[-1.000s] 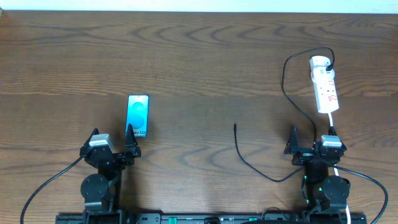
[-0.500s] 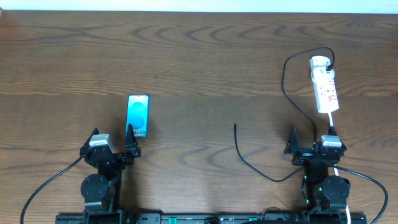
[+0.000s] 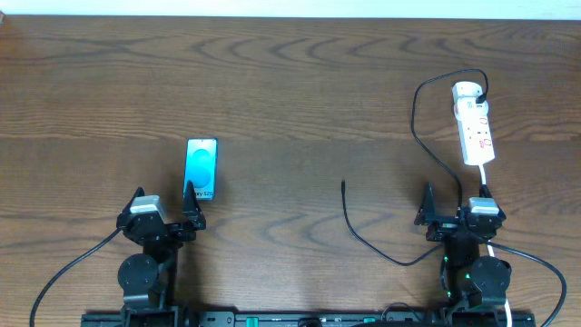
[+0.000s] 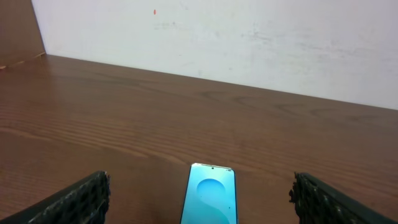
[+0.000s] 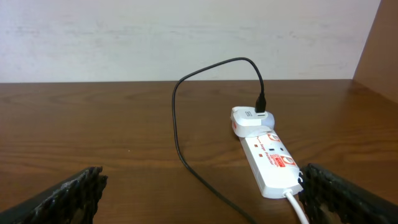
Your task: Plug charger to phone and switch on socket
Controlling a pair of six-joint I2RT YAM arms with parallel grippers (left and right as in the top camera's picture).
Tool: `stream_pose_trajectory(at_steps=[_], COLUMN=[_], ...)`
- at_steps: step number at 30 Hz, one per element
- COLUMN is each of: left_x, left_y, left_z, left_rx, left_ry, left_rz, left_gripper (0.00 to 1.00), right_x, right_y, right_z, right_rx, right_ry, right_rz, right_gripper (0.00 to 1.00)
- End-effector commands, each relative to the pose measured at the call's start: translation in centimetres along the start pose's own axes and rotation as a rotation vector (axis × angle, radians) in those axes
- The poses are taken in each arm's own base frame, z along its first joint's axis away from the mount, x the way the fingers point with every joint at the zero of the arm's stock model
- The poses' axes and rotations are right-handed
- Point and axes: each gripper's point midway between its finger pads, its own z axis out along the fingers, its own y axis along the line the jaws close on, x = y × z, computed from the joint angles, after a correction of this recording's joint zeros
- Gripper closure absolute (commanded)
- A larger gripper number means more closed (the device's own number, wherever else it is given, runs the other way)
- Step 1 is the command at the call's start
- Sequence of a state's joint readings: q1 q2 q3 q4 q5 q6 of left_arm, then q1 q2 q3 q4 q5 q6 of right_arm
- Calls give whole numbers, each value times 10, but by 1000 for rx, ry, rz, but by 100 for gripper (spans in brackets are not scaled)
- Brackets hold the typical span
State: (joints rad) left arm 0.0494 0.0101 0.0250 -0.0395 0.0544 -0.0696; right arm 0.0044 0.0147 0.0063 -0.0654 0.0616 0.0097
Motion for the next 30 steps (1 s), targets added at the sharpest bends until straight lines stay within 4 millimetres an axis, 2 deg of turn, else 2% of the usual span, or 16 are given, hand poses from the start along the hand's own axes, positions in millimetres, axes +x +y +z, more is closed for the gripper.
stream_pose_trajectory(at_steps=[1, 10, 13, 18, 22, 23, 26, 27, 30], left_x=[15, 15, 7, -29, -69, -86, -117, -134, -150], left_y=[0, 1, -8, -20, -25, -28, -32, -35, -37], left_z=[1, 1, 1, -6, -8, -4, 15, 32, 57], left_rx=[2, -2, 47, 98, 90, 85, 67, 53, 29], left_ry=[43, 42, 11, -55, -3, 38, 160, 265, 437], left_rz=[17, 17, 13, -7, -8, -9, -14, -19, -26], left_gripper=[6, 6, 6, 6, 6, 6, 6, 6, 6], right_x=[0, 0, -1, 0, 0, 0, 0, 0, 0], right_y=[0, 0, 0, 0, 0, 0, 0, 0, 0], right_z=[0, 0, 0, 0, 0, 0, 0, 0, 0], right_rx=[4, 4, 4, 4, 4, 4, 4, 4, 4], right_ry=[-3, -3, -4, -3, -3, -3, -3, -3, -3], right_rz=[-15, -15, -15, -15, -15, -15, -15, -15, -15], right_gripper=[1, 1, 1, 1, 1, 1, 1, 1, 1])
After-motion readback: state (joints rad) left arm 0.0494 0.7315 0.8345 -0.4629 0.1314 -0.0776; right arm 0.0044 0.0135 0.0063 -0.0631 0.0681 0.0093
